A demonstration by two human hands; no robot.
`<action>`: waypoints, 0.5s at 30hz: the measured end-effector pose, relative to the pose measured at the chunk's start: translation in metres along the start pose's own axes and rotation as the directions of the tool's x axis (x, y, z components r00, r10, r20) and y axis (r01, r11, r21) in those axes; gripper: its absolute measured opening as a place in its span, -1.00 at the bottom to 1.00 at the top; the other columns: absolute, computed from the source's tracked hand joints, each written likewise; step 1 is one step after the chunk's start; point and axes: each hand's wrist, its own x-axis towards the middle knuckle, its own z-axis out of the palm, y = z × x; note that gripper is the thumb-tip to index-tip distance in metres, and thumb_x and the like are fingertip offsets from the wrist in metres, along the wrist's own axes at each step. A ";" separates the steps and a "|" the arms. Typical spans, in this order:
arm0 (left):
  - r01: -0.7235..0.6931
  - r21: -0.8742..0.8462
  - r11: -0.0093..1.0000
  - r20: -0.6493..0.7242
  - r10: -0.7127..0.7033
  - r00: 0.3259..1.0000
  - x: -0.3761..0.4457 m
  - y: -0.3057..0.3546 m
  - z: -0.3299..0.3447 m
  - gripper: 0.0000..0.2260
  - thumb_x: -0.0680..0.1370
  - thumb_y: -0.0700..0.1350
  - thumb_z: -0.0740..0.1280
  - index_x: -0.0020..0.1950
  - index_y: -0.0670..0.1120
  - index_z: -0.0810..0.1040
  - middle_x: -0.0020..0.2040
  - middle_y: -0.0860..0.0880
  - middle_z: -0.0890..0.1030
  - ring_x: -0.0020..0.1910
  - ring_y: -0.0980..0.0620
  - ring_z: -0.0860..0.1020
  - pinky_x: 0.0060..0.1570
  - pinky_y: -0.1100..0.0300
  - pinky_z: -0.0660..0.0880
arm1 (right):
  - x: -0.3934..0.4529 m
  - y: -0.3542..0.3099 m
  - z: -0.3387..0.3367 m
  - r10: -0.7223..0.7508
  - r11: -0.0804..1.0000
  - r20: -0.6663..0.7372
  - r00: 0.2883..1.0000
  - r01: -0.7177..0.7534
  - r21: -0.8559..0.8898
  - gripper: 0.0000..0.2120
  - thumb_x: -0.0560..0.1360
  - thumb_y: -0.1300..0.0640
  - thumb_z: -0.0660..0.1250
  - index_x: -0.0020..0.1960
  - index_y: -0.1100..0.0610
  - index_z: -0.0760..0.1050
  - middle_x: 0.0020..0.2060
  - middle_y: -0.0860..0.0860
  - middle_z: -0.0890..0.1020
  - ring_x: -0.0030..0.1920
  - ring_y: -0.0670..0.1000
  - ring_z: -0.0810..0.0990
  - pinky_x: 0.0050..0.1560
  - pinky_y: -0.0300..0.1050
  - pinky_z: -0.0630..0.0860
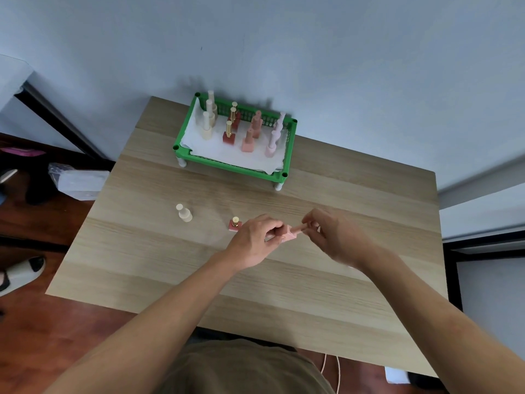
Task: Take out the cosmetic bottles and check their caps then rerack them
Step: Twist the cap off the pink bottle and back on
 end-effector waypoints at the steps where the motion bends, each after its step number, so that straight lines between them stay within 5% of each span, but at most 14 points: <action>1: -0.007 0.011 1.000 -0.003 0.007 1.000 0.001 0.000 0.001 -0.86 0.54 -0.18 0.44 0.09 -0.09 0.64 0.00 0.02 0.60 -0.07 0.09 0.59 -0.06 0.36 0.54 | 0.000 0.000 0.001 0.019 1.000 -0.002 1.000 -0.019 -0.010 -0.80 0.62 0.00 0.29 0.13 0.09 0.54 -0.05 -0.02 0.65 -0.16 -0.03 0.56 -0.13 -0.09 0.50; 5: -0.022 0.053 0.998 -0.002 0.022 1.000 0.005 -0.003 0.006 -0.86 0.52 -0.17 0.46 0.07 -0.08 0.65 -0.02 0.04 0.61 -0.09 0.08 0.60 -0.07 0.21 0.58 | 0.000 0.003 0.008 0.089 0.995 0.020 0.996 -0.088 -0.044 -0.72 0.64 -0.08 0.22 0.16 0.10 0.52 -0.01 0.02 0.68 -0.06 0.06 0.62 -0.11 -0.12 0.40; 10: -0.022 0.075 0.997 0.024 0.021 1.000 0.012 -0.006 0.017 -0.84 0.48 -0.16 0.50 0.03 -0.05 0.62 -0.05 0.11 0.58 -0.13 0.14 0.56 -0.11 0.23 0.55 | 0.001 0.006 0.011 0.126 0.991 0.028 0.992 -0.125 -0.040 -0.73 0.64 -0.07 0.24 0.18 0.09 0.52 0.01 0.03 0.67 -0.03 0.06 0.61 -0.07 -0.05 0.50; 15: 0.000 0.098 0.995 0.045 -0.004 0.999 0.023 -0.010 0.030 -0.81 0.45 -0.16 0.53 0.03 -0.13 0.64 -0.06 0.03 0.59 -0.14 0.02 0.58 -0.09 0.01 0.59 | -0.003 0.014 0.015 0.135 0.991 0.028 0.991 -0.134 -0.029 -0.74 0.62 -0.02 0.28 0.24 0.07 0.52 0.08 -0.02 0.65 0.02 0.02 0.62 0.05 0.03 0.57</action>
